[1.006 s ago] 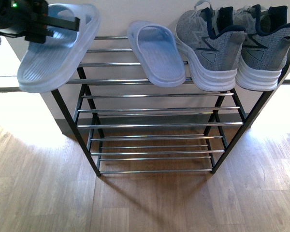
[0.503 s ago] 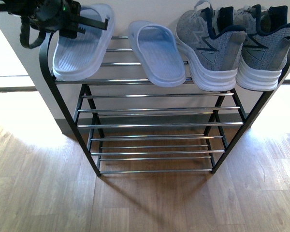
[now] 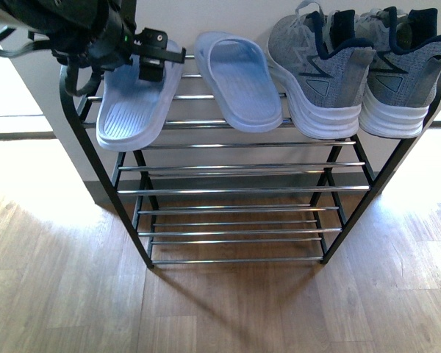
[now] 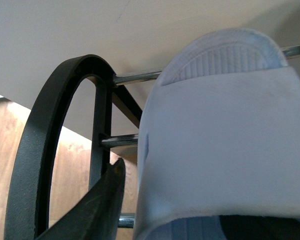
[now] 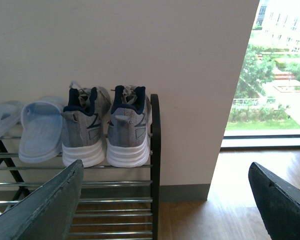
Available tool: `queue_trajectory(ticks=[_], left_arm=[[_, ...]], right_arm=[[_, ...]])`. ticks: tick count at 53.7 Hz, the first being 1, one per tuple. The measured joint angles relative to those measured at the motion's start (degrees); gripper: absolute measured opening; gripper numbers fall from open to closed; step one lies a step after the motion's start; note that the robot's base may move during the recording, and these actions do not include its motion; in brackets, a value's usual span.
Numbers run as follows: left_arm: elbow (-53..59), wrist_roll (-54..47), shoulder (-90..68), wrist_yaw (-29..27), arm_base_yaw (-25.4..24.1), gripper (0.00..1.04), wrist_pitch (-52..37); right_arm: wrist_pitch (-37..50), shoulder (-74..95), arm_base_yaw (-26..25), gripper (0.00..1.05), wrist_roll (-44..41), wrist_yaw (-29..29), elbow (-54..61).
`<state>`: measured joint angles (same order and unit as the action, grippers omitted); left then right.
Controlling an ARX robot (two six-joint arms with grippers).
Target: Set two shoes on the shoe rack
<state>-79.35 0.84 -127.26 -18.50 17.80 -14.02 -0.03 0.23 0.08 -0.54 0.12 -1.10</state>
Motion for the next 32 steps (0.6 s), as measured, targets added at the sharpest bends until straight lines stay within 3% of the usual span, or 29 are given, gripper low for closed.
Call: queue_trajectory(ticks=[11,15,17,22,24,32], left_arm=[[5.22,7.41,13.86,3.45,0.39,0.92,4.5],[8.68,9.44,19.8,1.81,0.83,0.97,4.48],[11.61,9.66,23.52,0.68,0.96,0.93,1.68],[22.86,4.31,29.53,1.86,0.04,0.76,-22.34],[26.32,3.04,30.64,2.36,-0.57,0.7,-27.52],[39.74,0.76,35.39,4.68,-3.85,0.47,-38.12]], right_arm=[[0.0,0.0,0.0,0.96,-0.02,0.0,0.0],[0.0,0.0,0.0,0.96,-0.02,0.02,0.0],[0.02,0.0,0.0,0.96,-0.02,0.02,0.0],[0.0,0.0,0.0,0.96,-0.02,0.0,0.0],[0.0,0.0,0.0,0.96,-0.02,0.0,0.0],[0.0,0.0,0.0,0.96,-0.02,-0.02,0.0]])
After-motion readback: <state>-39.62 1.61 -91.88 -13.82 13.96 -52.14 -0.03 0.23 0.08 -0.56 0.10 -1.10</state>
